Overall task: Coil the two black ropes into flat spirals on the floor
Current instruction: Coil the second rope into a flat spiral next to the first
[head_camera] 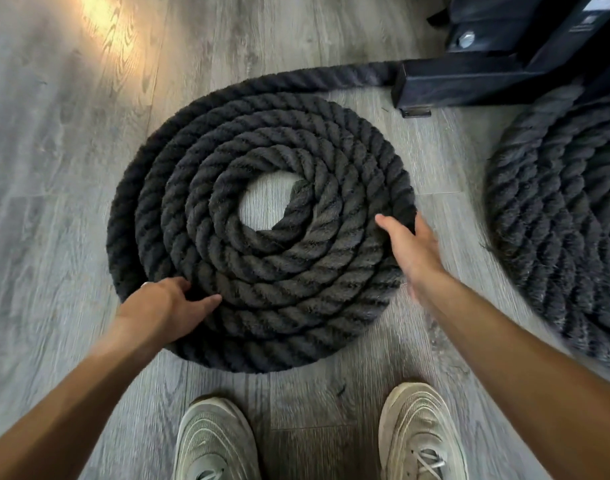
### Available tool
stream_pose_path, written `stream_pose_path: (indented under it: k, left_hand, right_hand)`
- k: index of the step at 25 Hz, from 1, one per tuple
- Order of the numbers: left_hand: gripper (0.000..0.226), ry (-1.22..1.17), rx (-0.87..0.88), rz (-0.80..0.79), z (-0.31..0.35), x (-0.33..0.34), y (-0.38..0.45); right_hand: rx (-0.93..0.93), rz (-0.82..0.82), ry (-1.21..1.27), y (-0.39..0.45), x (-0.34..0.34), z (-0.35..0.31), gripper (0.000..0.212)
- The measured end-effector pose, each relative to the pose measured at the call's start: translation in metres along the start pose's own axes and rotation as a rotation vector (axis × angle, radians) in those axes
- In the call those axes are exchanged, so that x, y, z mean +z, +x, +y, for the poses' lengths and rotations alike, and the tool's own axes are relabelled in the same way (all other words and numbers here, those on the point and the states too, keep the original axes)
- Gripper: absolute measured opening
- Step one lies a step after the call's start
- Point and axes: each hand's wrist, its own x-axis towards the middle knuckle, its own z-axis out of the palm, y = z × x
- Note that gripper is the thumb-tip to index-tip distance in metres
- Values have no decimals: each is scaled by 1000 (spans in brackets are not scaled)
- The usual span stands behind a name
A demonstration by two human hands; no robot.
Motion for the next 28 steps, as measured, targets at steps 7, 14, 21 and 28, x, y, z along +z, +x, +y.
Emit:
stream_pose_path:
  k: [7, 14, 21, 28]
  left_hand:
    - [73, 223, 596, 340, 50, -17, 36]
    - [79, 550, 738, 287, 71, -6, 74]
    - [64, 513, 655, 308, 121, 5, 47]
    - [68, 505, 644, 307, 183, 15, 34]
  right_hand:
    - [22, -43, -73, -87, 31, 73, 91]
    - [3, -61, -165, -73, 28, 69, 85]
    - [-48, -5, -147, -19, -9, 52, 85]
    - [-51, -45, -49, 39, -70, 34, 83]
